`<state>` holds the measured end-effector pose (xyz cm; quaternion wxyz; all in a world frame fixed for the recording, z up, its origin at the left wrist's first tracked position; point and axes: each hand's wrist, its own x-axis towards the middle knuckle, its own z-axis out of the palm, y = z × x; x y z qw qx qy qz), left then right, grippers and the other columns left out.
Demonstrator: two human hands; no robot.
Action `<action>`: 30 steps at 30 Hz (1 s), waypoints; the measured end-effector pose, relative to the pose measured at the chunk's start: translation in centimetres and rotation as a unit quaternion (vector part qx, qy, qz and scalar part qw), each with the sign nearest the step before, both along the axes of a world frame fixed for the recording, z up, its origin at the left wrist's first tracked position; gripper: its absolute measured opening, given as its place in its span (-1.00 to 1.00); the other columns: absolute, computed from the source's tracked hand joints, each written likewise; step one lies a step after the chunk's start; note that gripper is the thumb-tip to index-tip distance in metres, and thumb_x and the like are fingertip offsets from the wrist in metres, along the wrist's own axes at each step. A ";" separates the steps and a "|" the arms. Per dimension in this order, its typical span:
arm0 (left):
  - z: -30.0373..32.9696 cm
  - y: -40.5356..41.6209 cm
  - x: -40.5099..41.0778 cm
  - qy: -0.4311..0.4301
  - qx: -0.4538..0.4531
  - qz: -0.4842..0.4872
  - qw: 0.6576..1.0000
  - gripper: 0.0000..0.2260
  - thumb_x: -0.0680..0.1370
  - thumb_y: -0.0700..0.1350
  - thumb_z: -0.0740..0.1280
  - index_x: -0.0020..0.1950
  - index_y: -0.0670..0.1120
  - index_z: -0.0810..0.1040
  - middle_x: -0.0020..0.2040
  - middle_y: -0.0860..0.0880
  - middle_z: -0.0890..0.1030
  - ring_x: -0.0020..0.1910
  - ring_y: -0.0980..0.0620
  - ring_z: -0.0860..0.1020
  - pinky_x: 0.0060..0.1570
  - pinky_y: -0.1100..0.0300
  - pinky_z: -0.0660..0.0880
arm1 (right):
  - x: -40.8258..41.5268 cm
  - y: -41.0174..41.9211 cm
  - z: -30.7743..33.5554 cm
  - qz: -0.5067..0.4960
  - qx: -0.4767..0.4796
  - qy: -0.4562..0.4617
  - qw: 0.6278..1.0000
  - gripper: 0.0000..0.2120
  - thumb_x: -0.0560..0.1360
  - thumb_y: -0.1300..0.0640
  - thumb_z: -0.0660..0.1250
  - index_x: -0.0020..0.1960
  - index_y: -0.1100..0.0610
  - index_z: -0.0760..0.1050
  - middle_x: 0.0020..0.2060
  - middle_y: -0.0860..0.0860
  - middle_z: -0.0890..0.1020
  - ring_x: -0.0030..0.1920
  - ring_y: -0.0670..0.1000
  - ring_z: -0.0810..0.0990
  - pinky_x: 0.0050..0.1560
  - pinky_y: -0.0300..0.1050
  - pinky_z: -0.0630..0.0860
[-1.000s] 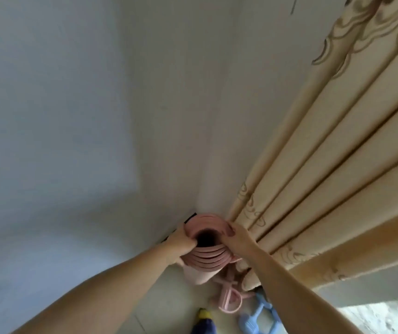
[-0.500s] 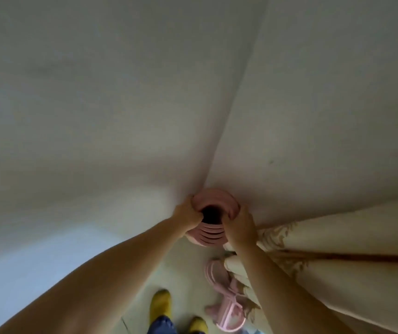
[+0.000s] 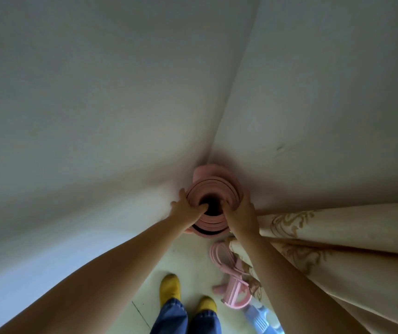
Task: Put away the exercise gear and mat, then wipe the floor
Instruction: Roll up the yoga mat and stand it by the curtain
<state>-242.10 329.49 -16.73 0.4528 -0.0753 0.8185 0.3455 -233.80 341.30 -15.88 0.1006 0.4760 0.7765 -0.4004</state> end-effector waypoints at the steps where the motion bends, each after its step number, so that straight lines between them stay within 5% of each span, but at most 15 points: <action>1: 0.1 -0.2 0.3 0.000 0.002 0.001 1.000 -0.26 0.45 0.02 0.39 0.52 0.07 0.05 0.39 -0.23 0.25 0.26 -0.30 0.41 -0.04 -0.02 0.58 | 0.3 -0.1 0.1 0.001 -0.007 0.003 1.000 -0.44 0.49 -0.09 0.29 0.38 0.12 0.23 0.21 0.18 0.50 0.13 0.24 0.54 0.05 0.07 0.54; 4: 0.6 -0.3 0.3 0.013 0.017 -0.013 1.000 -0.37 0.45 -0.07 0.35 0.46 0.06 0.17 0.31 -0.21 0.36 0.17 -0.26 0.48 -0.13 -0.04 0.62 | 0.4 0.2 0.4 0.015 -0.026 0.000 1.000 -0.55 0.49 0.05 0.29 0.31 0.13 0.29 0.18 0.18 0.52 0.11 0.22 0.55 -0.03 -0.05 0.48; 7: 0.8 0.2 0.0 0.026 0.012 -0.039 0.999 -0.23 0.47 0.06 0.40 0.53 0.06 0.00 0.41 -0.24 0.22 0.27 -0.31 0.40 0.07 -0.07 0.54 | 0.3 0.8 0.3 0.021 -0.026 -0.001 0.999 -0.52 0.48 0.09 0.30 0.35 0.14 0.27 0.20 0.19 0.51 0.13 0.23 0.53 -0.01 -0.04 0.47; 10: 0.7 0.7 -0.3 0.037 0.008 -0.041 0.998 -0.03 0.39 0.21 0.43 0.54 0.08 -0.18 0.46 -0.24 0.10 0.34 -0.34 0.33 0.19 -0.17 0.47 | 0.5 0.8 -0.1 0.008 -0.007 -0.012 1.000 -0.30 0.46 -0.03 0.35 0.47 0.13 0.12 0.29 0.20 0.44 0.21 0.24 0.50 0.08 0.03 0.49; 14: 0.4 0.5 -0.4 0.035 0.015 -0.038 0.999 -0.01 0.37 0.24 0.42 0.55 0.07 -0.18 0.47 -0.23 0.09 0.35 -0.32 0.32 0.20 -0.17 0.47 | 1.1 0.9 -0.4 -0.012 -0.001 0.005 1.000 -0.11 0.39 -0.22 0.39 0.51 0.10 0.04 0.36 0.19 0.38 0.28 0.24 0.46 0.19 0.09 0.48; 21: 1.7 0.2 -1.1 0.064 0.022 -0.063 0.996 -0.14 0.43 0.27 0.35 0.55 0.03 -0.06 0.46 -0.20 0.13 0.33 -0.28 0.36 0.18 -0.12 0.49 | 0.7 1.7 1.5 0.005 0.012 0.019 1.000 -0.28 0.48 -0.19 0.30 0.46 0.14 0.13 0.33 0.21 0.37 0.22 0.25 0.49 0.10 0.02 0.50; 30: 10.4 -1.5 -0.8 0.237 0.020 -0.208 0.949 -0.54 0.62 0.07 0.14 0.46 -0.12 0.21 0.37 -0.19 0.36 0.30 -0.16 0.40 0.18 0.05 0.38 | 0.5 1.0 9.4 0.151 0.109 0.018 0.982 -0.62 0.57 -0.05 0.15 0.27 0.15 0.41 0.15 0.16 0.53 0.16 0.20 0.52 0.11 0.05 0.51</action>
